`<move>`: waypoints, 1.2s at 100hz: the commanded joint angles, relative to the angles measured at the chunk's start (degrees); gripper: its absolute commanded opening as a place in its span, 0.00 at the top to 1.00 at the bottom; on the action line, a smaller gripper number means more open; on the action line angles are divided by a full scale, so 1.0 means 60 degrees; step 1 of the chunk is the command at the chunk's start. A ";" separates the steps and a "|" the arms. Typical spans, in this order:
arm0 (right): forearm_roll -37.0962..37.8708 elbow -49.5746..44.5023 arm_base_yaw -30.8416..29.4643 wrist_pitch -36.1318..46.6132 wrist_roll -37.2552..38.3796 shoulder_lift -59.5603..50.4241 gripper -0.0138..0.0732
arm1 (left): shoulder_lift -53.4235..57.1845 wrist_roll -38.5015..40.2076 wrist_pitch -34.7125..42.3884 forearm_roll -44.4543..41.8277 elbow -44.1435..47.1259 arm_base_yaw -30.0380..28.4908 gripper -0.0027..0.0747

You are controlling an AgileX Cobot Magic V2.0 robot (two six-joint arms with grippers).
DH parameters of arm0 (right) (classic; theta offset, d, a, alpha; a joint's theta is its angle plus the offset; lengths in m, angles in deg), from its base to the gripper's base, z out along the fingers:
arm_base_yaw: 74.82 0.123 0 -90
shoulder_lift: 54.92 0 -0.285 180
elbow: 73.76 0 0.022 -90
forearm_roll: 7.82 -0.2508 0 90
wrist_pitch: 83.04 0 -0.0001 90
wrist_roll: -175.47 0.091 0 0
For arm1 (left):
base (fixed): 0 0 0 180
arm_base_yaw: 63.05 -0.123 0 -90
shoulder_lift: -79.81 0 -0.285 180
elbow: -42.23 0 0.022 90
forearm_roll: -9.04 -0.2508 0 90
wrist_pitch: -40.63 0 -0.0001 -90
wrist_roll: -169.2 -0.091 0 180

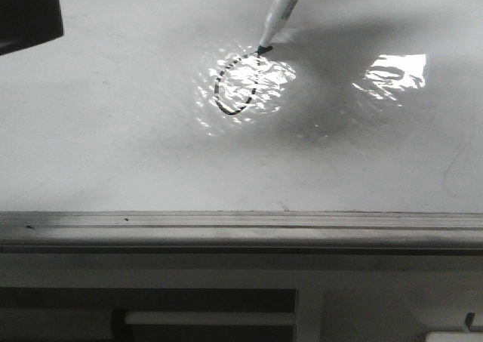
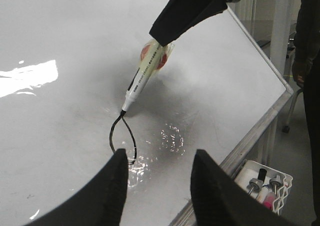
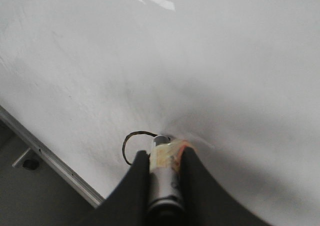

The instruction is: Write number 9 on whiteboard

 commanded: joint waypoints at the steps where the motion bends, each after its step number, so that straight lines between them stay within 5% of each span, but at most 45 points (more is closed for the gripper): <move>1: 0.0337 0.0206 -0.0093 0.0102 0.0038 -0.0140 0.91 | 0.0062 0.0107 0.0677 0.0154 -0.0223 -0.0005 0.60; 26: -0.0680 -0.1684 0.0141 0.0569 0.0044 -0.0159 0.91 | 0.0033 0.0107 0.0556 0.0154 -0.0223 -0.0005 0.60; 93: -0.2369 -0.1535 0.2113 0.1242 0.0060 -0.0708 0.91 | -0.2336 0.0200 0.0686 -0.2478 -0.1299 0.0048 0.60; 120: -0.2621 -0.1535 0.2409 0.1296 0.0060 -0.0646 0.91 | -0.2723 0.0200 0.0700 -0.2176 -0.1323 0.0246 0.60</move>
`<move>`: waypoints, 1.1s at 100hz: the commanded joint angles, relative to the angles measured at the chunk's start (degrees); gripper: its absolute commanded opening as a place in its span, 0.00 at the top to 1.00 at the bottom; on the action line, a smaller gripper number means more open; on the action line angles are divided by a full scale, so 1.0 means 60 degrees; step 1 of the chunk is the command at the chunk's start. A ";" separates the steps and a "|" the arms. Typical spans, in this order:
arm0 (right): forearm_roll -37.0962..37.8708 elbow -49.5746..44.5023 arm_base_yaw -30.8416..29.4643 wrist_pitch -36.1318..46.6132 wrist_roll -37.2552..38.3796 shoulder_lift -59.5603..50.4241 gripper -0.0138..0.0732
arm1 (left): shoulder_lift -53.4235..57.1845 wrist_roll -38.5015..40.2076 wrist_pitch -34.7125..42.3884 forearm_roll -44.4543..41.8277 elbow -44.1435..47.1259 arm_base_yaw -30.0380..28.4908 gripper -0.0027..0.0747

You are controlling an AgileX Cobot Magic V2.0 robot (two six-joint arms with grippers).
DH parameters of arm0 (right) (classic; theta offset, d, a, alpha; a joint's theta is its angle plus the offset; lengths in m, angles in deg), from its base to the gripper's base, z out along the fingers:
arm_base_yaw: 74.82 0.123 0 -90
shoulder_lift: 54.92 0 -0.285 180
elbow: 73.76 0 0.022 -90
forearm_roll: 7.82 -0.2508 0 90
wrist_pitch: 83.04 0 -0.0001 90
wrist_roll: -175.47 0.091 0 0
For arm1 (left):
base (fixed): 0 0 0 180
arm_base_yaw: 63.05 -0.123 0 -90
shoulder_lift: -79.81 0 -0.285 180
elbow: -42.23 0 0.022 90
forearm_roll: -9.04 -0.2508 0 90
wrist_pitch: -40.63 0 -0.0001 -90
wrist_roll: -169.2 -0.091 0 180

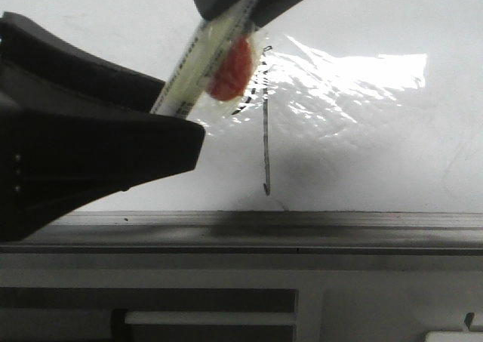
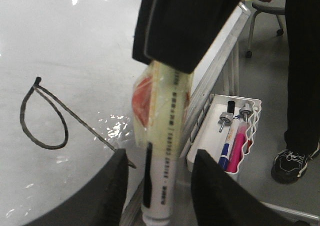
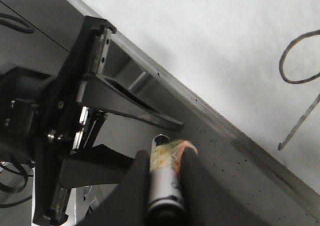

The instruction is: Write number 9 on whiteboard

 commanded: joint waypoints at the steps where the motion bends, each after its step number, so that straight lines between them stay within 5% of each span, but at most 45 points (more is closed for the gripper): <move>1: -0.0183 0.0313 0.0056 0.0601 -0.0094 -0.0155 0.91 | 0.0076 0.0121 0.0737 0.0360 -0.0307 0.0079 0.60; 16: -0.0183 0.0313 0.0056 0.0425 -0.0094 -0.0139 0.91 | 0.0076 0.0121 0.0937 0.0749 -0.0307 0.0079 0.67; 43: -0.0165 0.0313 0.0056 0.0367 -0.0094 -0.0139 0.91 | 0.0076 0.0121 0.1404 0.0713 -0.0270 0.0079 0.99; 51: -0.0117 0.0313 0.0056 0.0367 -0.0111 -0.0139 0.90 | 0.0076 0.0121 0.1404 0.0713 -0.0270 0.0079 0.99; 60: 0.0059 0.0296 0.0056 0.0367 -0.0111 -0.0139 0.80 | 0.0076 0.0121 0.1404 0.0713 -0.0270 0.0079 0.99; 75: 0.0141 0.0256 0.0056 0.0401 -0.0111 -0.0135 0.48 | 0.0076 0.0889 0.1254 0.0957 -0.0267 0.0079 0.99; 84: 0.0141 0.0256 0.0056 0.0421 -0.0111 -0.0135 0.39 | 0.0076 0.1817 0.0860 0.2135 -0.0267 0.0079 0.99; 110: 0.0124 0.0256 0.0056 0.0340 -0.0111 -0.0135 0.40 | 0.0060 0.1885 -0.0942 0.6460 -0.0288 0.0061 0.99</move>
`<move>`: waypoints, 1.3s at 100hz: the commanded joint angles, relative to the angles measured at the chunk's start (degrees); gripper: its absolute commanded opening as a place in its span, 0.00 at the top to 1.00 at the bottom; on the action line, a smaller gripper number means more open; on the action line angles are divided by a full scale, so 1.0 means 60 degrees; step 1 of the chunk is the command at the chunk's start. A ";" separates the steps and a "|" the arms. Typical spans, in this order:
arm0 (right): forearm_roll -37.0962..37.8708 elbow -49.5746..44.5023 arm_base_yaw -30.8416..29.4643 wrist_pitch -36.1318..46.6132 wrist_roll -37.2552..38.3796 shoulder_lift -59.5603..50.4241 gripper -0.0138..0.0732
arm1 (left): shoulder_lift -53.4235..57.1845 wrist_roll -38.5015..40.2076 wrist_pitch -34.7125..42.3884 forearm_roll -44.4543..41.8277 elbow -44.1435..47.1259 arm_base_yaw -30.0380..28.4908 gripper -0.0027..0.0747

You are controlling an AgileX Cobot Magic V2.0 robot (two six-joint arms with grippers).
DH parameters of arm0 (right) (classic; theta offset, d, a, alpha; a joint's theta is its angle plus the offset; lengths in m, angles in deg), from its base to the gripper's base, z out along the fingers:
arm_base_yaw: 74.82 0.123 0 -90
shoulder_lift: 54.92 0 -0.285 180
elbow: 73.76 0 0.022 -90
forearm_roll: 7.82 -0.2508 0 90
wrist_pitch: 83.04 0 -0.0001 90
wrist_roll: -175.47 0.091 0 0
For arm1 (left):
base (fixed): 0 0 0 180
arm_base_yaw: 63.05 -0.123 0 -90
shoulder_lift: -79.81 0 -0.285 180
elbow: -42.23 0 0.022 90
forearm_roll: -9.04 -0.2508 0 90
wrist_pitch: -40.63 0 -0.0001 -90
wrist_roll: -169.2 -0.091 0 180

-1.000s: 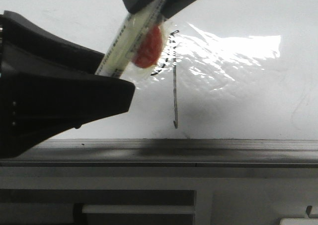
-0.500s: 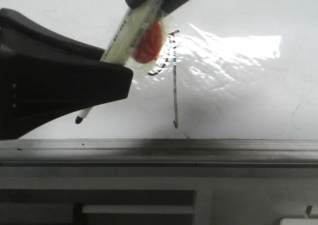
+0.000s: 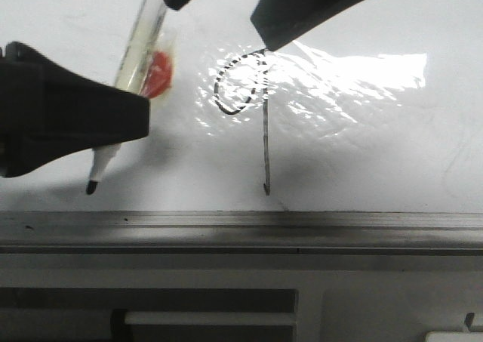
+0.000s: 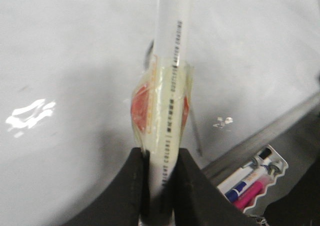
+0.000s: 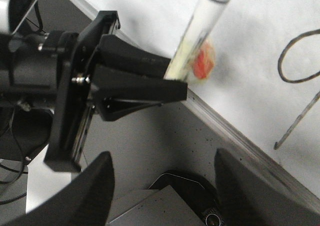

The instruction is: Write number 9 on whiteboard

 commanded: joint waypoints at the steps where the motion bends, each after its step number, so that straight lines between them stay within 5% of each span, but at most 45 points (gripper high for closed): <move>1: -0.0047 0.0241 0.0010 0.0383 -0.0131 -0.0135 0.40 | 0.0084 0.0133 0.0060 0.1570 -0.0288 0.0022 0.99; 26: -0.0047 0.0241 0.0010 0.0361 -0.0131 -0.0135 0.40 | -0.0119 0.0133 -0.0443 0.2685 -0.0514 0.0022 0.99; 81: -0.0047 0.0241 0.0010 0.0211 -0.0131 -0.0135 0.40 | -0.1105 0.0133 -0.0413 0.2690 -0.1060 0.0022 0.98; 93: -0.0047 0.0241 0.0010 0.0211 -0.0131 -0.0135 0.40 | -0.1105 0.0133 -0.0413 0.2690 -0.1060 0.0022 0.83; 108: -0.0047 0.0241 0.0010 0.0230 -0.0131 -0.0135 0.40 | -0.1105 0.0133 -0.0413 0.2794 -0.1060 0.0022 0.49; 130: 0.0196 0.0241 0.0010 0.0244 -0.0131 -0.0175 0.40 | -0.0930 0.0415 -0.0413 0.2794 -0.1060 0.0022 0.39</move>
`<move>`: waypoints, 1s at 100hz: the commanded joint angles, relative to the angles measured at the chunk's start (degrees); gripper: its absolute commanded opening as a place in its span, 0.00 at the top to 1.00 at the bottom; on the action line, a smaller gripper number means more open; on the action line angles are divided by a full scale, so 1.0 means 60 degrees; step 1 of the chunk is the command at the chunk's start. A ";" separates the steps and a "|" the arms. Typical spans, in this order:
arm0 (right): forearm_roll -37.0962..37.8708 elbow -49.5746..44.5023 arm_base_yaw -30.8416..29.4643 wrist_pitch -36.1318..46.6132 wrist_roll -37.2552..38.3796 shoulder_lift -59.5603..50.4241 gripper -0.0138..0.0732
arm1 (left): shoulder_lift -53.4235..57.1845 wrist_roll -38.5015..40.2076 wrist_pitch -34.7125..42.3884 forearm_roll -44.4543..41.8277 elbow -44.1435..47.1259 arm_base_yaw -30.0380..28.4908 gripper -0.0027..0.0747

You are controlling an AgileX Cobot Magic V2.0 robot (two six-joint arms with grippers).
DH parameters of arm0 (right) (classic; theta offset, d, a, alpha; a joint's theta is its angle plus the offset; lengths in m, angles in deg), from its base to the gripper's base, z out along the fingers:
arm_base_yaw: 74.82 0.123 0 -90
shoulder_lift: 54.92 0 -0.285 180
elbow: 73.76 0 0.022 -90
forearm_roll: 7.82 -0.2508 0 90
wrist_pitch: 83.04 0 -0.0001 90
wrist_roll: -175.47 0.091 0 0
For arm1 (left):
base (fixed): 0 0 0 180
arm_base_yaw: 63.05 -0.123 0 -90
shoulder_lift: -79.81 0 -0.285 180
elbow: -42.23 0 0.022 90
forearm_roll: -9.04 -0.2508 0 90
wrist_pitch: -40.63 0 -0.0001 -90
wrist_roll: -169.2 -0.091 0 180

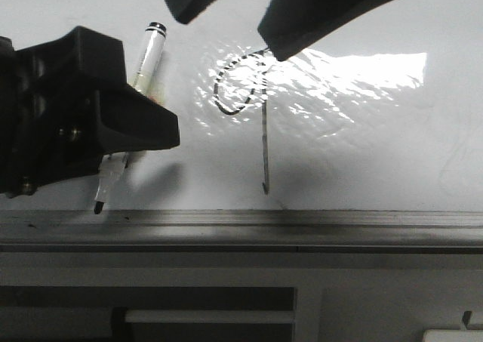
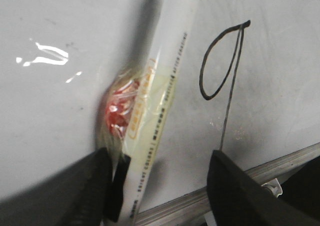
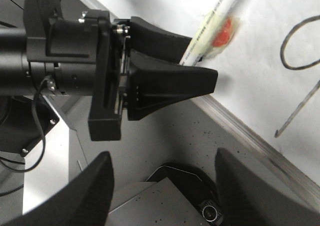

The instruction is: Write number 9 on whiteboard

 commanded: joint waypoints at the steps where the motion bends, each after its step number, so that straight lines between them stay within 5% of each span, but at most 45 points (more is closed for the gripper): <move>1: 0.0121 0.0241 0.0010 0.0500 -0.0109 -0.0184 0.40 | 0.0151 0.0096 0.0423 0.0403 -0.0183 -0.0087 0.39; 11: 0.0452 0.0241 0.0010 0.0500 -0.0109 -0.0376 0.49 | 0.0507 0.0096 0.0381 0.0403 -0.0183 -0.0087 0.39; 29: 0.0932 0.0025 0.0010 0.0994 -0.0109 -0.1110 0.92 | 0.1533 0.0018 -0.0091 0.0271 -0.0183 -0.0087 0.40; 54: 0.1256 -0.1656 0.0010 0.2577 -0.0109 -0.2814 0.91 | 0.3306 -0.0028 -0.1316 -0.0651 -0.0144 -0.0087 0.49; 74: 0.1378 -0.3312 0.0010 0.3429 -0.0109 -0.4639 0.91 | 0.4658 -0.0028 -0.2063 -0.1445 -0.0144 -0.0087 0.99; 100: 0.2469 -0.5582 0.0010 0.4959 -0.0128 -0.7818 0.91 | 0.6535 -0.0028 -0.3638 -0.3384 -0.0144 -0.0087 0.99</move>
